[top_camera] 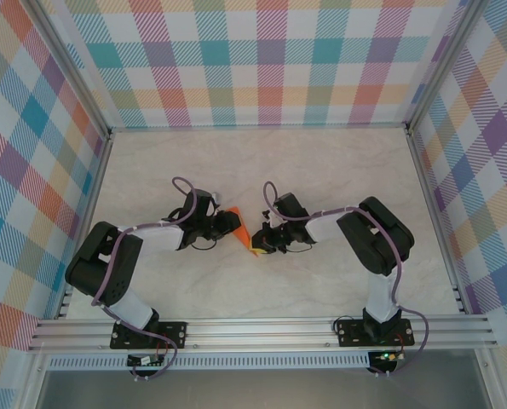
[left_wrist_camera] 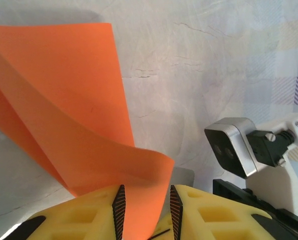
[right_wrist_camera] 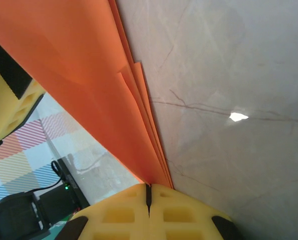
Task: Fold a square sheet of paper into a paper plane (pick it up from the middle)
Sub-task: Fold the wing for the fifth time at the center of the table.
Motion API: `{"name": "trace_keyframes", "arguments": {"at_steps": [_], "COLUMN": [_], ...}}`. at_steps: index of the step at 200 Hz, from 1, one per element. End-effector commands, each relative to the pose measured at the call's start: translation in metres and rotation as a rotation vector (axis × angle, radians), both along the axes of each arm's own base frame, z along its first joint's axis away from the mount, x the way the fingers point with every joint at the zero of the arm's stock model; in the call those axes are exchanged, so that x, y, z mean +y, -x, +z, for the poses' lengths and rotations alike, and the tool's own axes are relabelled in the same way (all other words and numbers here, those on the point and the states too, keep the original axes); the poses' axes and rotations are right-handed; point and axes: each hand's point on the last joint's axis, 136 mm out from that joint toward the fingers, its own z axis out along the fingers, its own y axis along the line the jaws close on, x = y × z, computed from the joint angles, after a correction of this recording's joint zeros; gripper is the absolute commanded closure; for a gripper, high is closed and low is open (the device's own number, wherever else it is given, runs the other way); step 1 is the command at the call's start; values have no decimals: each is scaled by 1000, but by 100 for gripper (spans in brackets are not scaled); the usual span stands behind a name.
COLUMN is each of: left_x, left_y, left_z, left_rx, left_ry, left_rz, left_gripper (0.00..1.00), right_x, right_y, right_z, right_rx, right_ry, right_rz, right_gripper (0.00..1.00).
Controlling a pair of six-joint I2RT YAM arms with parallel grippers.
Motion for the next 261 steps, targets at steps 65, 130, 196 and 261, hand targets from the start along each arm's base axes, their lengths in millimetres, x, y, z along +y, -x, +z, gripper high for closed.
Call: {"name": "trace_keyframes", "arguments": {"at_steps": [65, 130, 196, 261], "left_x": [-15, -10, -9, -11], "left_y": [12, 14, 12, 6], "left_z": [-11, -25, -33, -34], "left_rx": [-7, 22, 37, 34], "left_ry": [30, -14, -36, -44], "left_rz": [-90, -73, -63, -71], "left_gripper": [75, 79, 80, 80], "right_x": [-13, -15, -17, -17], "right_y": [1, 1, 3, 6], "right_z": [-25, -31, -34, -38], "right_rx": [146, 182, 200, 212], "right_ry": [27, 39, 44, 47], "right_rz": [-58, -60, -58, -52], "right_gripper": [96, 96, 96, 96]}}
